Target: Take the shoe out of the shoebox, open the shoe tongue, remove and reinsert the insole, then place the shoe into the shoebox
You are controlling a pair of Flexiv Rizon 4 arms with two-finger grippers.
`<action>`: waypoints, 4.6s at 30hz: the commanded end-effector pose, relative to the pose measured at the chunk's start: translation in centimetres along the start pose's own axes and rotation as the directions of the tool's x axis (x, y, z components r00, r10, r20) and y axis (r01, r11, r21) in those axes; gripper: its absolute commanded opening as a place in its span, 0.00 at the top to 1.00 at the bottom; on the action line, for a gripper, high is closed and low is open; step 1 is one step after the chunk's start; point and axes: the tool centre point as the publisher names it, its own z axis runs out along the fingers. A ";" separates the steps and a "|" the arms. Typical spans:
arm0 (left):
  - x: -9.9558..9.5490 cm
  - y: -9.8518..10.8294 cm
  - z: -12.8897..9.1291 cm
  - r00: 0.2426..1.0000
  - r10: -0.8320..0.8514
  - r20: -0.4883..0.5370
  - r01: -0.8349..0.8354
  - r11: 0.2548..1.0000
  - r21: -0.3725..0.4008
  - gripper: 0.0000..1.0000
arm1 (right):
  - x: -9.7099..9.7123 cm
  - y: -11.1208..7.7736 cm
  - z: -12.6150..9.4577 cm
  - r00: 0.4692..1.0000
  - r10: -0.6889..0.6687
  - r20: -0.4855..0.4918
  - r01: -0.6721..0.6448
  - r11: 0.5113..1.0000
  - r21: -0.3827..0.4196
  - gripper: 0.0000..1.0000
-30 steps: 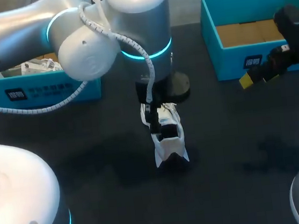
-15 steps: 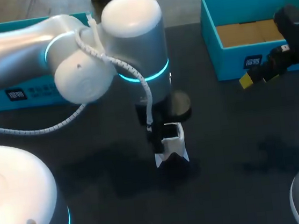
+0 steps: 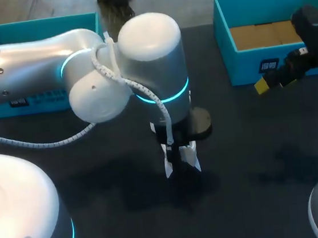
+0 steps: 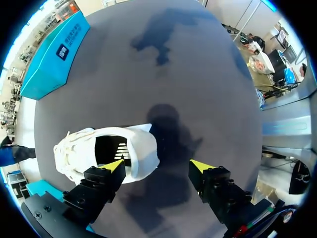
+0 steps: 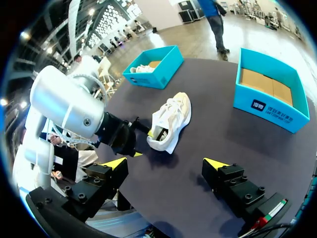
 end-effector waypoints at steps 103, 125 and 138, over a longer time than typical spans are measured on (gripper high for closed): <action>-1.6 0.3 -15.0 0.991 -0.125 -0.050 0.118 0.986 -0.114 1.00 | 0.0 0.2 0.1 1.000 0.000 0.000 0.000 1.000 0.005 0.00; -1.6 0.3 -15.0 0.991 -0.125 -0.050 0.118 0.986 -0.114 1.00 | 0.0 0.2 0.1 1.000 0.000 0.000 0.000 1.000 0.005 0.00; -0.7 2.3 -15.7 0.995 -0.093 -0.047 0.089 0.993 -0.079 1.00 | 0.0 0.2 0.1 1.000 0.000 0.000 0.000 1.000 0.005 0.00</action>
